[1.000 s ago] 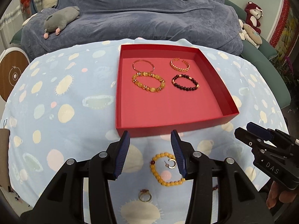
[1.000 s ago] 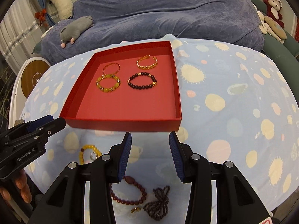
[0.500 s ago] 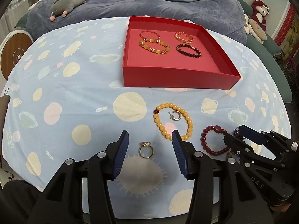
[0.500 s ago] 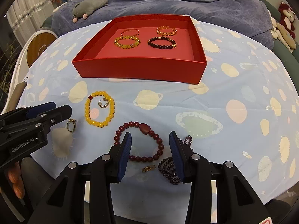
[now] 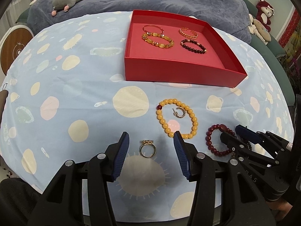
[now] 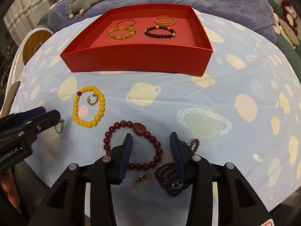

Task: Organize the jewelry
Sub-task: 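Grasp the round yellow bead bracelet with the left tool while the right grasps the dark red bead bracelet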

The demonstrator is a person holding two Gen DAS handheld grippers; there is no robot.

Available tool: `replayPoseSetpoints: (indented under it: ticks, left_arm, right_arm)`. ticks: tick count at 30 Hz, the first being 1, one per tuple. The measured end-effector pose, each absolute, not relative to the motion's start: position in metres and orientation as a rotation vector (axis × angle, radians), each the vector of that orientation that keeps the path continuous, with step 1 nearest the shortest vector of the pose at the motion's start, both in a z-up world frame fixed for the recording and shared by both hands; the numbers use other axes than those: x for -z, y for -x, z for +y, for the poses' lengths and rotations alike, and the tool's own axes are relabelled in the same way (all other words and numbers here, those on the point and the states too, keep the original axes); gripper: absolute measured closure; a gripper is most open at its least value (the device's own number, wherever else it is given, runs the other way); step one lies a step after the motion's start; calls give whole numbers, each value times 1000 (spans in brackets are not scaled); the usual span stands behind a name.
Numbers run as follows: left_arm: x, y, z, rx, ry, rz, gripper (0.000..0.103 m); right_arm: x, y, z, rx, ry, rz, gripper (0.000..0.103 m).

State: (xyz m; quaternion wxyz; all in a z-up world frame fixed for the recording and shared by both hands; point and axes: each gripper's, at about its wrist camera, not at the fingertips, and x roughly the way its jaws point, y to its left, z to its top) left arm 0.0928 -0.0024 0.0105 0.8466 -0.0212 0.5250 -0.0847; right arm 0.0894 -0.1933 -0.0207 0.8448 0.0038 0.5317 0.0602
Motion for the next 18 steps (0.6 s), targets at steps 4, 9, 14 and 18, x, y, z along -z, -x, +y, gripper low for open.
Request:
replayPoseSetpoints:
  ticks: [4, 9, 14, 18]
  left_arm:
    - [-8, -98, -10, 191, 45, 1115, 56]
    - [-1, -106, -19, 193, 30, 1125, 56]
    - [6, -111, -27, 202, -2, 1131, 56]
    - [11, -112, -27, 196, -12, 1133, 67]
  right_arm:
    - [21, -87, -193, -132, 11, 1117, 75]
    - [20, -86, -200, -133, -28, 1127, 92]
    - [21, -83, -202, -134, -60, 1135, 95]
    - [20, -82, -203, -138, -79, 1141, 95]
